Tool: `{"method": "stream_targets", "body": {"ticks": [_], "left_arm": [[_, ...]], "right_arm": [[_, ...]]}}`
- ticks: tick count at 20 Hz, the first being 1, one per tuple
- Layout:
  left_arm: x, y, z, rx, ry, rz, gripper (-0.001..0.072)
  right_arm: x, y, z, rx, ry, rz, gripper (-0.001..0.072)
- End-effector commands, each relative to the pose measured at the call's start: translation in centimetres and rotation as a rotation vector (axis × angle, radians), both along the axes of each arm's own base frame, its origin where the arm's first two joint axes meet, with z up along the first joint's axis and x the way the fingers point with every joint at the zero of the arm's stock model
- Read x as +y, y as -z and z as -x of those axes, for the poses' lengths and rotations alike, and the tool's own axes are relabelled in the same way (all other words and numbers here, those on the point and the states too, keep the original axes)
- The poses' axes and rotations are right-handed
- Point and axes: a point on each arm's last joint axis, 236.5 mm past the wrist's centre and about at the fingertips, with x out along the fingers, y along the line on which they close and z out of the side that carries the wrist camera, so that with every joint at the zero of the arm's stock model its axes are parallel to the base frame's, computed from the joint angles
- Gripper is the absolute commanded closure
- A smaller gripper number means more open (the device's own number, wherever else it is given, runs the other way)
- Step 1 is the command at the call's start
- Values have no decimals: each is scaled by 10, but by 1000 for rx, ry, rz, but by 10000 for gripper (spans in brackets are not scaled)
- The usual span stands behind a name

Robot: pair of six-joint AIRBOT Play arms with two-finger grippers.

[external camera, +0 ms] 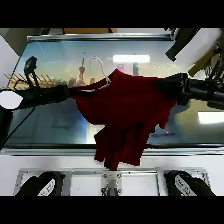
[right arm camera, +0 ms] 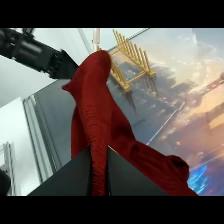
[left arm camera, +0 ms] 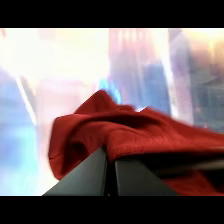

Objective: Fold the clothes and pants, and hang the long-sleeved shirts on hangers.

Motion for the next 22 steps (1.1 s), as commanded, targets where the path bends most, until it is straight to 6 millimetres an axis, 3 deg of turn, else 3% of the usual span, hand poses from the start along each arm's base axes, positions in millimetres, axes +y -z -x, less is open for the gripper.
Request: {"method": "stream_targets", "body": {"ticks": [1, 5, 8, 10, 13, 14, 15, 16, 19, 22], "left_arm": [[-15, -58, 24, -136, 61, -41, 687], [-39, -97, 78, -216, 156, -86, 687], [-50, -117, 104, -272, 179, -111, 687], [-64, -122, 115, -289, 209, -105, 687], [-93, -113, 128, -280, 315, -126, 684], [-98, -112, 126, -277, 325, -135, 587], [-99, -118, 122, -286, 319, -144, 300], [-100, -129, 117, -304, 310, -136, 153], [-95, -165, 102, -355, 260, -108, 154], [-77, -179, 87, -353, 193, -117, 174]], "right_arm": [[-5, 5, -12, -12, 70, -130, 696], [-12, 13, -20, -7, 128, -258, 696], [-11, 7, -19, -16, 129, -295, 696], [-10, -7, -19, -37, 127, -352, 696], [-6, -20, -14, -48, 108, -399, 696], [-5, -23, -12, -52, 101, -405, 696], [-5, -27, -10, -59, 96, -419, 696], [-6, -31, -9, -64, 96, -434, 696], [-12, -49, -5, -110, 101, -488, 697], [-21, -70, -3, -164, 119, -559, 696]]}}
